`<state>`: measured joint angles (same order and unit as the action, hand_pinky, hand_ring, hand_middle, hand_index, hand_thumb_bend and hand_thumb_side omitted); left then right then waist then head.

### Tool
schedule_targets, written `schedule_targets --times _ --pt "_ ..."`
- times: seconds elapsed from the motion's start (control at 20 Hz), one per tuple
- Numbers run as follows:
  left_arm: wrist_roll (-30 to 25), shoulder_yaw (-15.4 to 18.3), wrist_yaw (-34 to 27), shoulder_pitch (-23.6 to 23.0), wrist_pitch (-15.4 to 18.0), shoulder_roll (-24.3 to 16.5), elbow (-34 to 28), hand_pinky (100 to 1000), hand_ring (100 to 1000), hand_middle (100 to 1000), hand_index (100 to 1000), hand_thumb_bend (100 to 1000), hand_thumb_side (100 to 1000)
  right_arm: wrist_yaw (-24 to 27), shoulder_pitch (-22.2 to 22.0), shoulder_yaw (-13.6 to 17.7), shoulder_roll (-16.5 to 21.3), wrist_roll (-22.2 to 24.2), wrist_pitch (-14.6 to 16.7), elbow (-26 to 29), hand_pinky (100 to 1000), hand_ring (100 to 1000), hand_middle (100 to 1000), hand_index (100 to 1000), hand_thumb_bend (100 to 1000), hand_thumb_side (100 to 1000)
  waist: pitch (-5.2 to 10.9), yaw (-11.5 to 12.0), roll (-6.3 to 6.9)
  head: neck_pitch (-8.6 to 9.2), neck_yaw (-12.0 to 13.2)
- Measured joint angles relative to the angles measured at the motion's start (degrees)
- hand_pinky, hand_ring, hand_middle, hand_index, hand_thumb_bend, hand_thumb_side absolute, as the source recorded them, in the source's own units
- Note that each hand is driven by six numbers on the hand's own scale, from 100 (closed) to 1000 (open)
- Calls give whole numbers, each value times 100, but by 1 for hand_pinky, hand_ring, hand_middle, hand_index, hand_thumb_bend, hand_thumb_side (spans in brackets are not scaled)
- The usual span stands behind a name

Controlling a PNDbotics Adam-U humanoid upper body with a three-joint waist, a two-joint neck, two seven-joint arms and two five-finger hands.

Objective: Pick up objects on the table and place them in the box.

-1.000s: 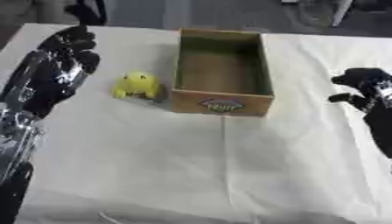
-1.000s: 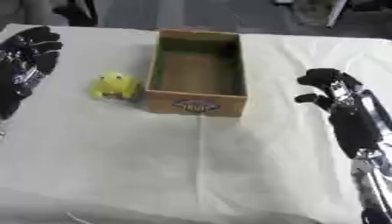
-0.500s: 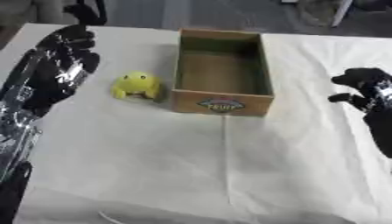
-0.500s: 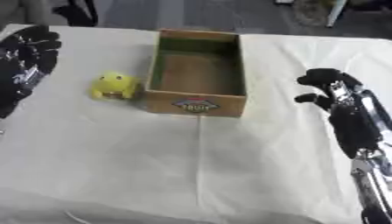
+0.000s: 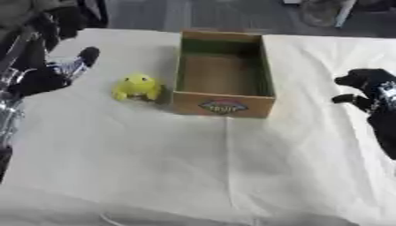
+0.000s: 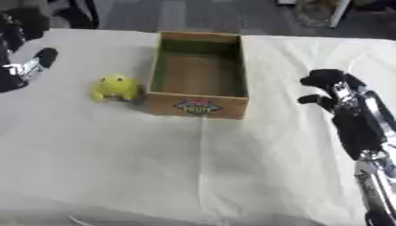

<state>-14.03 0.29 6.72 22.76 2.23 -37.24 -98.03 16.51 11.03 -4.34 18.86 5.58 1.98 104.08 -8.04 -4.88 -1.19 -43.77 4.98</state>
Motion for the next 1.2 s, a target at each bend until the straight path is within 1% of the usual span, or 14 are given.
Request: schedule_targets --times 0.15,0.25,0.4,0.5,0.6,0.7,0.9,1.05,1.2 --pt "-321 -224 573 390 138 -326 488 916 870 811 902 534 248 0 -1 -31 3 19 -9 0 626 802 639 722 100 669 23 -70 18 0 36" --pt "-500 -386 873 706 218 -444 885 915 872 814 902 555 248 0 -2 -37 3 35 -15 -1 626 802 639 722 100 671 32 -108 36 0 58" --pt "-685 -605 1253 1177 330 -467 1519 914 871 816 899 575 245 0 -16 -69 4 61 -20 -3 626 802 639 722 100 674 35 -181 61 0 94" --pt "-784 -719 1507 1483 399 -436 1996 912 869 816 899 573 263 0 -23 -76 4 74 -27 -6 626 802 639 722 100 676 43 -232 75 0 109" --pt "-880 -800 1744 1762 466 -311 2473 912 870 817 900 581 266 0 -29 -99 4 83 -35 -16 626 802 639 722 100 676 49 -279 81 -1 124" --pt "-957 -852 1987 1965 534 -170 2918 912 872 822 901 613 287 0 -33 -104 4 94 -43 -18 626 802 639 722 100 678 52 -305 90 -1 143" --pt "-1063 -880 2591 2358 658 163 3775 910 867 817 892 631 307 0 -40 -138 4 124 -45 -21 626 802 638 722 100 683 64 -394 127 -1 185" --pt "-1096 -878 2962 2505 783 384 4258 907 858 805 883 643 325 -1 -40 -147 4 150 -53 -23 626 802 638 722 100 684 64 -446 138 -1 214" --pt "-1164 -863 3238 2582 895 555 4615 906 847 794 877 655 340 -2 -40 -175 4 162 -61 -25 626 802 638 722 100 685 64 -495 143 -1 245"
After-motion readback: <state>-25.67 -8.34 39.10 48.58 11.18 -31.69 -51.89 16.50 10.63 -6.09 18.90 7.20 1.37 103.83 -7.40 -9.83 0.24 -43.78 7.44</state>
